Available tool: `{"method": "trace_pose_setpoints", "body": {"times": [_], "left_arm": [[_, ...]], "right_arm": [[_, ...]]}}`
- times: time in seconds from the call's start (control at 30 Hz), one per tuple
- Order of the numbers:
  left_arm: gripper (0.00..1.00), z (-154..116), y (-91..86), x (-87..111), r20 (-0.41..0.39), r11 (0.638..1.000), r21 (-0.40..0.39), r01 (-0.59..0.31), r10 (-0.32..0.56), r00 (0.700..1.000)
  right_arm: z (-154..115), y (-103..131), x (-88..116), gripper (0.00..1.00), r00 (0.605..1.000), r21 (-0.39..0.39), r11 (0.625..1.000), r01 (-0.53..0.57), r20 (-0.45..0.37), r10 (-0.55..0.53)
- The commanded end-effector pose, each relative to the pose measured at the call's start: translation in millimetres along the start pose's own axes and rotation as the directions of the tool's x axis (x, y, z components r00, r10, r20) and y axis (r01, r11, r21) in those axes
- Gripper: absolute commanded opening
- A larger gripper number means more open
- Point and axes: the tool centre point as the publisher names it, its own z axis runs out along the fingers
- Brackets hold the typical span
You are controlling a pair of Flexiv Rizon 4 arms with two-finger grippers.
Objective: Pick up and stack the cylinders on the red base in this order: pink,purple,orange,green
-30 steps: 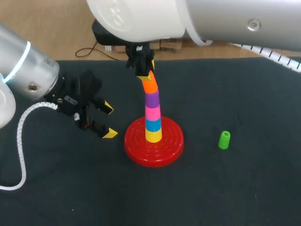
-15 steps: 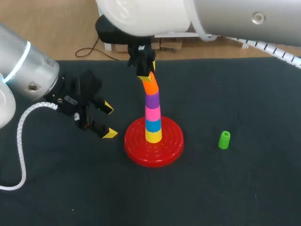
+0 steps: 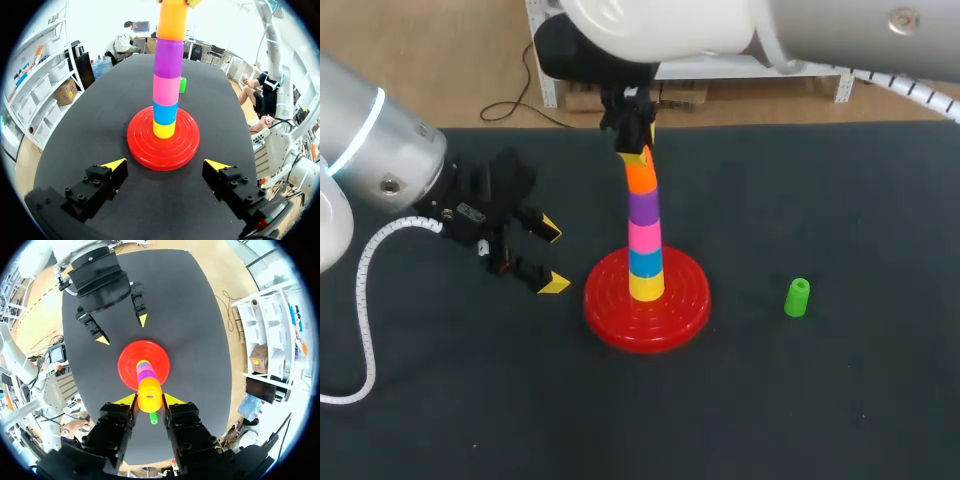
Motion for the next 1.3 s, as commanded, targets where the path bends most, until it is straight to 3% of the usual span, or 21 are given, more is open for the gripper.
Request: {"method": "trace_pose_setpoints", "body": {"times": [0.03, 0.77, 0.93, 0.97, 1.0, 1.03, 1.07, 1.3], "left_arm": [[1.00, 0, 0.8, -0.5, -0.004, 1.000, 0.001, 0.001, -0.001, 1.000], [1.00, 0, 0.8, -0.5, -0.004, 1.000, 0.001, 0.001, -0.001, 1.000], [1.00, 0, 0.8, -0.5, -0.004, 1.000, 0.001, 0.001, -0.001, 1.000], [1.00, 0, 0.8, -0.5, -0.004, 1.000, 0.001, 0.001, -0.001, 1.000], [1.00, 0, 0.8, -0.5, -0.004, 1.000, 0.001, 0.001, -0.001, 1.000], [1.00, 0, 0.8, -0.5, -0.004, 1.000, 0.001, 0.001, -0.001, 1.000], [1.00, 0, 0.8, -0.5, -0.004, 1.000, 0.001, 0.001, -0.001, 1.000], [1.00, 0, 0.8, -0.5, -0.004, 1.000, 0.001, 0.001, -0.001, 1.000]], "right_arm": [[0, 4, 7, 0.00, 1.000, 0.011, 1.000, -0.002, 0.015, 0.002], [32, 10, 9, 0.00, 1.000, -0.024, 1.000, -0.018, -0.006, 0.018], [28, 12, 10, 0.00, 1.000, -0.010, 1.000, -0.016, -0.009, 0.016], [25, 12, 11, 0.04, 1.000, -0.004, 1.000, -0.017, -0.011, 0.017], [22, 12, 13, 0.33, 1.000, 0.001, 1.000, -0.017, -0.012, 0.017], [18, 12, 15, 0.95, 1.000, 0.013, 1.000, -0.019, -0.012, 0.019], [13, 12, 17, 1.00, 1.000, 0.021, 1.000, -0.022, -0.011, 0.022], [-11, 15, 47, 1.00, 0.998, 0.078, 0.996, -0.048, -0.040, 0.051]]}}
